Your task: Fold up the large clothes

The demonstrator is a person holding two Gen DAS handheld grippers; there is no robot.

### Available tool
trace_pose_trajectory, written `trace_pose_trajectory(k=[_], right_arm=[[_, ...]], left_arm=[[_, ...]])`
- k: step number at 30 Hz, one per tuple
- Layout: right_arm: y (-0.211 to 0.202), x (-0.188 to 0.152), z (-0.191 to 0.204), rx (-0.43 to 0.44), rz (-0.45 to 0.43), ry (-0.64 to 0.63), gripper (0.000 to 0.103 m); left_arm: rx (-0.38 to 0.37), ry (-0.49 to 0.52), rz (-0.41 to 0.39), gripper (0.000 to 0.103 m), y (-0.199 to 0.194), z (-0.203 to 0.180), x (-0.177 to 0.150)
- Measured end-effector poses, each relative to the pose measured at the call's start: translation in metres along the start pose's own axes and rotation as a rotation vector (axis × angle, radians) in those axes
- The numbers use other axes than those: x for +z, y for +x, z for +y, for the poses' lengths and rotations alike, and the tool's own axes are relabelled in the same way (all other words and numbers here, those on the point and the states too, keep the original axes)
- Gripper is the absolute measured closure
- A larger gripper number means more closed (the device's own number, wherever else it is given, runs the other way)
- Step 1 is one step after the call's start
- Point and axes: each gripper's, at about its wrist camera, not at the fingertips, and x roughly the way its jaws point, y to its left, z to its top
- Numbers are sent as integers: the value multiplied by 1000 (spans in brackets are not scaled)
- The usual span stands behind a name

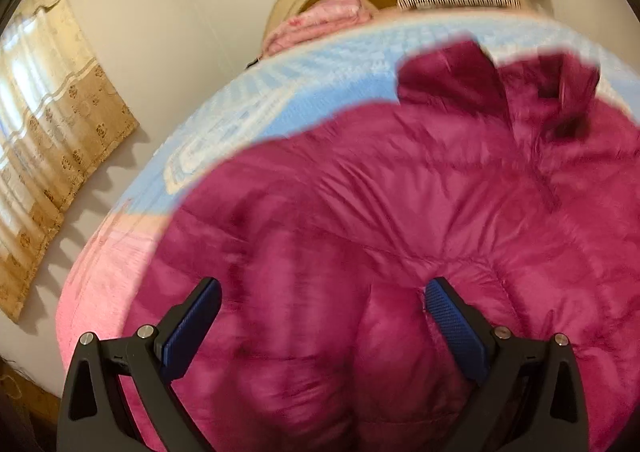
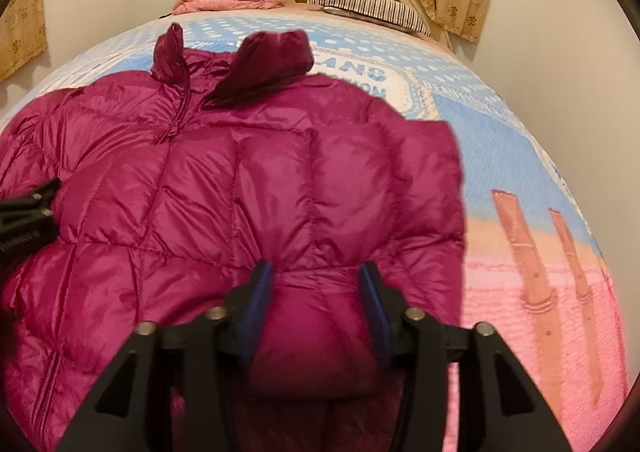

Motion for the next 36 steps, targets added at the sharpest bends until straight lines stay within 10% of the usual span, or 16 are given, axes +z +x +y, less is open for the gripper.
trace_pose_trajectory(k=[6, 13, 23, 28, 36], right_arm=[[-58, -23, -11, 7, -75, 40, 20], [-101, -67, 4, 64, -105, 49, 20], [-123, -83, 44, 99, -150, 4, 20], [-126, -90, 46, 93, -147, 10, 20], [-137, -87, 21, 59, -188, 59, 20]], left_arm=[[9, -34, -75, 1, -43, 106, -18], [115, -140, 99, 1, -20, 218, -113], [-65, -282, 160, 2, -25, 229, -169], [-191, -245, 141, 77, -34, 208, -164], [0, -163, 5, 88, -50, 254, -117]])
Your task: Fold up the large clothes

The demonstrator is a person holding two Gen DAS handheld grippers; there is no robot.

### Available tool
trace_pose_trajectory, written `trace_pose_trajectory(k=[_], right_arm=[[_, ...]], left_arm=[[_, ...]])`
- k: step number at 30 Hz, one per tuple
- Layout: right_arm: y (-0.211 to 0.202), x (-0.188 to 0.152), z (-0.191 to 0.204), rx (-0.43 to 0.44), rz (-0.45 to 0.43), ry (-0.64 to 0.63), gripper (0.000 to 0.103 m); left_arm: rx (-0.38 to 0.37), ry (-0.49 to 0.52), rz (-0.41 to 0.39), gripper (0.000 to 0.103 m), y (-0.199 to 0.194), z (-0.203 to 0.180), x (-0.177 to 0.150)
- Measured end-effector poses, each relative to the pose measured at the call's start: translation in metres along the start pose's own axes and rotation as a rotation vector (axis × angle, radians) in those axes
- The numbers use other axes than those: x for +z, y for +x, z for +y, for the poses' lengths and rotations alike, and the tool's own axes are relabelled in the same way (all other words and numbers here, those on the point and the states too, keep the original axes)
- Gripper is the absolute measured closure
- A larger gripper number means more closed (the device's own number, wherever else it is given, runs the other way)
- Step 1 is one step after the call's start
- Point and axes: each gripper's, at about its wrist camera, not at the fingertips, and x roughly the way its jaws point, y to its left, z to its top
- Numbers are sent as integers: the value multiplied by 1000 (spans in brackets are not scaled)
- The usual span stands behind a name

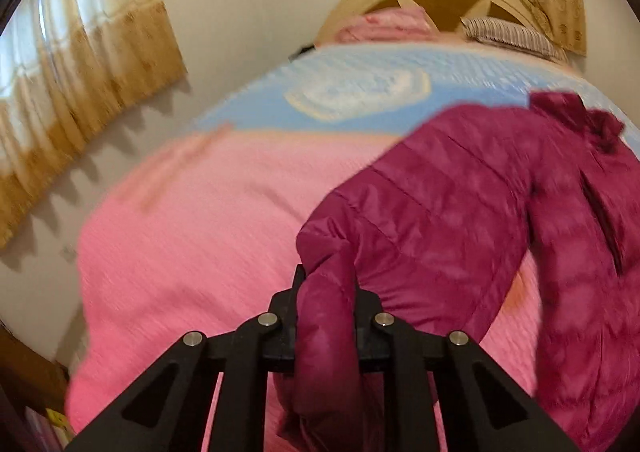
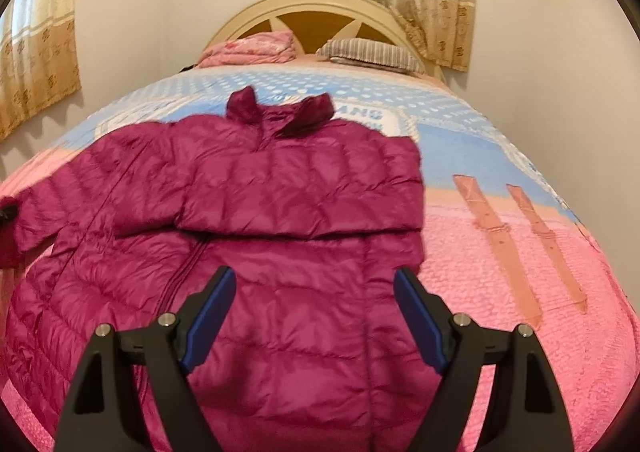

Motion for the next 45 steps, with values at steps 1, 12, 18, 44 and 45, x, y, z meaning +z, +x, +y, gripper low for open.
trace_pose_trajectory(k=[1, 12, 18, 44, 45], right_arm=[[-1, 1, -3, -7, -5, 4, 20], [7, 8, -54, -114, 16, 52, 20], [1, 9, -87, -148, 21, 97, 20], [4, -3, -129, -116, 55, 173, 20], [4, 0, -126, -109, 52, 169, 20]], left_arm=[[21, 8, -15, 88, 0, 6, 11], [-14, 153, -178, 89, -53, -44, 88], [-113, 243, -211, 90, -78, -122, 92], [-279, 344, -351, 8, -114, -313, 63], [-273, 330, -363, 7, -115, -302, 65]])
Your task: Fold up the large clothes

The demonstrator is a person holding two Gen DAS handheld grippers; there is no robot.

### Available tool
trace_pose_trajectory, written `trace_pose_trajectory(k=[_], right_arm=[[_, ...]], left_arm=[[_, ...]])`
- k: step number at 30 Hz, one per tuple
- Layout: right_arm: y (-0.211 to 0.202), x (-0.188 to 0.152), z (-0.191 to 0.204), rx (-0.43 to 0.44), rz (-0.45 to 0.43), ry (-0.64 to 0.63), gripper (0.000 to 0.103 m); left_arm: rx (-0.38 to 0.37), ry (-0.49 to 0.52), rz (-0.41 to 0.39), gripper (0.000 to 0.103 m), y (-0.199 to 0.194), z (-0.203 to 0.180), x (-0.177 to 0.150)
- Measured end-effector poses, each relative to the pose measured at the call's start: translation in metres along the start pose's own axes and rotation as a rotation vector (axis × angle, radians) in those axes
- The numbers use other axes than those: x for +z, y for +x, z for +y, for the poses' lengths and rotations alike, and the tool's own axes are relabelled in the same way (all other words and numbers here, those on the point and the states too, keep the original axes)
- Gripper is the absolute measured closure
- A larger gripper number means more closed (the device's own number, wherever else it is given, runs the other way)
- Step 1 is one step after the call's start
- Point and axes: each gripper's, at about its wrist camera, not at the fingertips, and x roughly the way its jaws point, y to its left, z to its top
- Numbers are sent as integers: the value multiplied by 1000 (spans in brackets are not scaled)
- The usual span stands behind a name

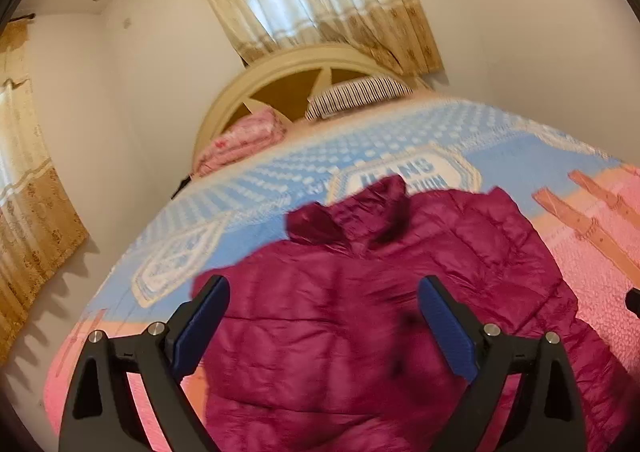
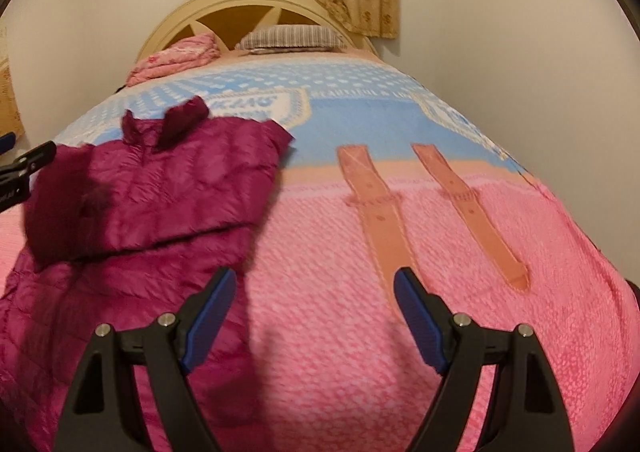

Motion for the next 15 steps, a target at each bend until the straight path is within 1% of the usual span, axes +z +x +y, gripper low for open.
trace_pose_trajectory(k=[2, 5, 6, 7, 8, 9, 12, 13, 14, 15], right_arm=[[-3, 9, 14, 37, -7, -4, 20], [-6, 23, 42, 102, -13, -19, 20], [-6, 25, 50, 120, -18, -30, 20], [-5, 30, 64, 159, -17, -43, 20], [0, 33, 77, 199, -4, -46, 20], [4, 35, 84, 220, 7, -47, 20], [27, 37, 111, 266, 47, -50, 20], [37, 35, 119, 288, 72, -47, 21], [45, 33, 123, 299, 91, -47, 30], [54, 31, 129, 309, 118, -52, 53]], left_arm=[[30, -15, 3, 7, 0, 22, -4], [99, -79, 38, 7, 8, 63, -18], [128, -101, 62, 7, 14, 78, -26], [149, -112, 88, 7, 20, 88, -33], [168, -124, 119, 7, 27, 99, -41], [184, -147, 157, 7, 36, 113, -52], [209, -187, 228, 7, 51, 136, -80], [211, -194, 243, 7, 55, 139, -88], [211, -204, 259, 7, 58, 143, -95], [211, -215, 275, 7, 61, 148, -102]])
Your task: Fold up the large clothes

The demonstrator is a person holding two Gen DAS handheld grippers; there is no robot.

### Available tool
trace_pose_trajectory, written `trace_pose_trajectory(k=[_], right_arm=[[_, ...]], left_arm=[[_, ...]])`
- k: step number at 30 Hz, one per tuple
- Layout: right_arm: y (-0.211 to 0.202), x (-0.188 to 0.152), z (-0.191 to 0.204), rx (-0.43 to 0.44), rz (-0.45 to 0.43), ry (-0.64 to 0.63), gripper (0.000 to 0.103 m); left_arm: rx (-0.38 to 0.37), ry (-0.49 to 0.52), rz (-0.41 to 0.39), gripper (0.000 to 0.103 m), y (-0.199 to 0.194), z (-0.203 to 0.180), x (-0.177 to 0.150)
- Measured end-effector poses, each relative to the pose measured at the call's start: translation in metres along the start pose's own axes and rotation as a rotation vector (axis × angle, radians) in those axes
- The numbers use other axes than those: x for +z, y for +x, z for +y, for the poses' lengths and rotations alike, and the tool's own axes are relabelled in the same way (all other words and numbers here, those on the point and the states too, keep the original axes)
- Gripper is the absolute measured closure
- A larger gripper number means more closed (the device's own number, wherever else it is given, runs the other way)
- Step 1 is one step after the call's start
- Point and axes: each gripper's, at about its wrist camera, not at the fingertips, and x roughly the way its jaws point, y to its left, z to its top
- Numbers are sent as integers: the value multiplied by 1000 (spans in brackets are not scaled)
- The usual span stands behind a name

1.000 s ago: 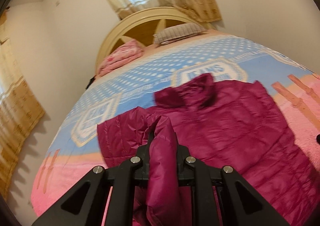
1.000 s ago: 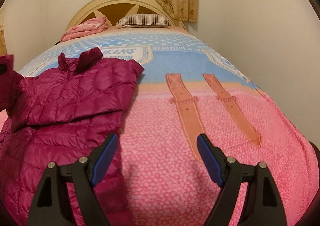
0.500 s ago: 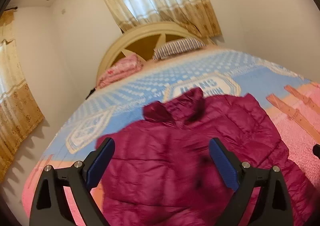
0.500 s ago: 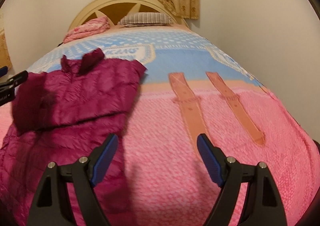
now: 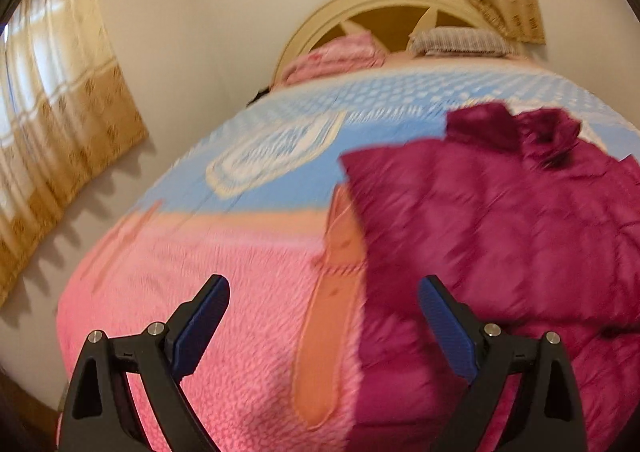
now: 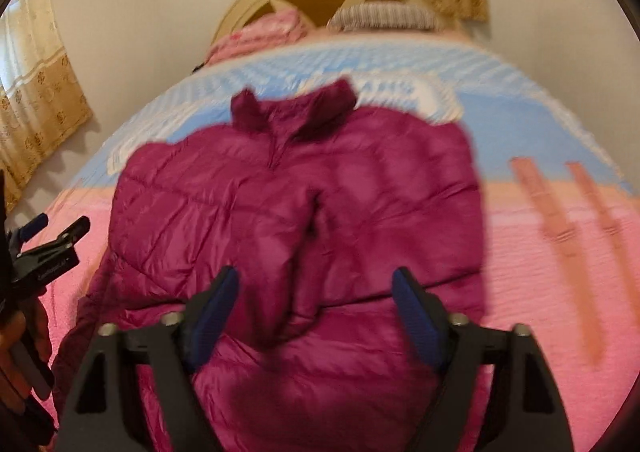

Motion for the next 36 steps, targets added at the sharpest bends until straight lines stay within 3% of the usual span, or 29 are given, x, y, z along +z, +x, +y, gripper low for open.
trace_pose_trajectory(k=[2, 5, 15, 16, 17, 18, 19, 20, 25, 26, 27, 28, 30, 36], right_arm=[[16, -5, 5, 18, 55, -19, 81], [18, -14, 6, -2, 69, -34, 90], [8, -23, -17, -73, 98, -1, 91], [3, -22, -19, -78, 84, 21, 88], [-2, -20, -21, -80, 65, 40, 67], [-9, -18, -22, -75, 41, 57, 34], [-17, -16, -22, -57, 3, 78, 22], [-22, -15, -20, -47, -24, 88, 17], [-5, -3, 6, 5, 6, 51, 30], [1, -2, 7, 15, 23, 52, 44], [15, -2, 9, 32, 62, 52, 71], [21, -4, 11, 47, 85, 47, 80], [20, -9, 15, 34, 75, 23, 88], [9, -21, 11, 21, 86, 6, 90]], left_arm=[[-9, -16, 28, 7, 10, 6, -6], [-19, -36, 52, 7, 19, 15, -10], [-104, -72, 59, 7, 9, 18, 0], [-105, -75, 56, 7, 7, 18, 1], [-103, -75, 50, 7, 6, 18, 1], [-94, -70, 47, 7, 6, 17, 1], [-86, -65, 50, 7, 8, 16, 0], [-79, -61, 59, 7, 11, 15, -1], [-72, -77, 101, 7, 22, 15, -9], [-74, -78, 107, 7, 22, 15, -11], [-77, -78, 113, 7, 22, 14, -13], [-81, -77, 115, 7, 23, 15, -14], [-83, -71, 112, 7, 21, 16, -16], [-89, -75, 114, 7, 20, 19, -14]])
